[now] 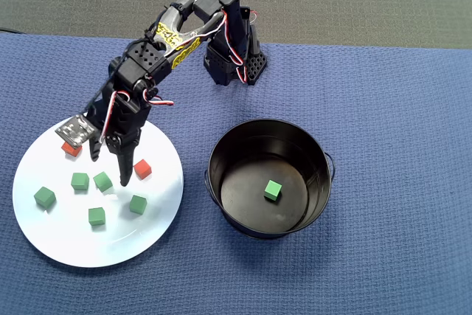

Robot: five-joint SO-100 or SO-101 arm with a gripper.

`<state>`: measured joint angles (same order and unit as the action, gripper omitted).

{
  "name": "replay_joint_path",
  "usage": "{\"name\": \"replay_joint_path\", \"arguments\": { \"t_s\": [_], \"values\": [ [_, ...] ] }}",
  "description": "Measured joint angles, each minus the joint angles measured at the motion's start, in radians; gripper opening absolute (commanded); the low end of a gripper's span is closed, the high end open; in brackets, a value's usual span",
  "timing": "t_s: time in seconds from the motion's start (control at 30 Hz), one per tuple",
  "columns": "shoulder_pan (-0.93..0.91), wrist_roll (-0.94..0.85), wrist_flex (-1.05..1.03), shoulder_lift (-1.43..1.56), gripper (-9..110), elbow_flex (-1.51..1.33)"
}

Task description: Pick up the green cubes from the white plate and place them in the black recipient

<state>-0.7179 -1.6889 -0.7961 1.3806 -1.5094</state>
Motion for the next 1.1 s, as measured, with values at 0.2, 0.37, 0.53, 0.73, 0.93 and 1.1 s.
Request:
{"name": "replay_joint_path", "arguments": {
  "t_s": [0.2,0.37,0.53,0.73,0.93,1.1],
  "values": [
    [0.0,-0.074,0.031,-0.018,30,-0.002],
    [0.021,-0.117,0.069,-0.046,30,-0.002],
    [0.064,-0.14,0.101,-0.046,30,-0.011],
    [0.123,-0.147,0.152,-0.049,30,-0.043],
    [0.169,-0.15,0.239,-0.075,29,-0.083],
    [0.195,-0.15,0.281,-0.081,30,-0.121]
  ]
}}
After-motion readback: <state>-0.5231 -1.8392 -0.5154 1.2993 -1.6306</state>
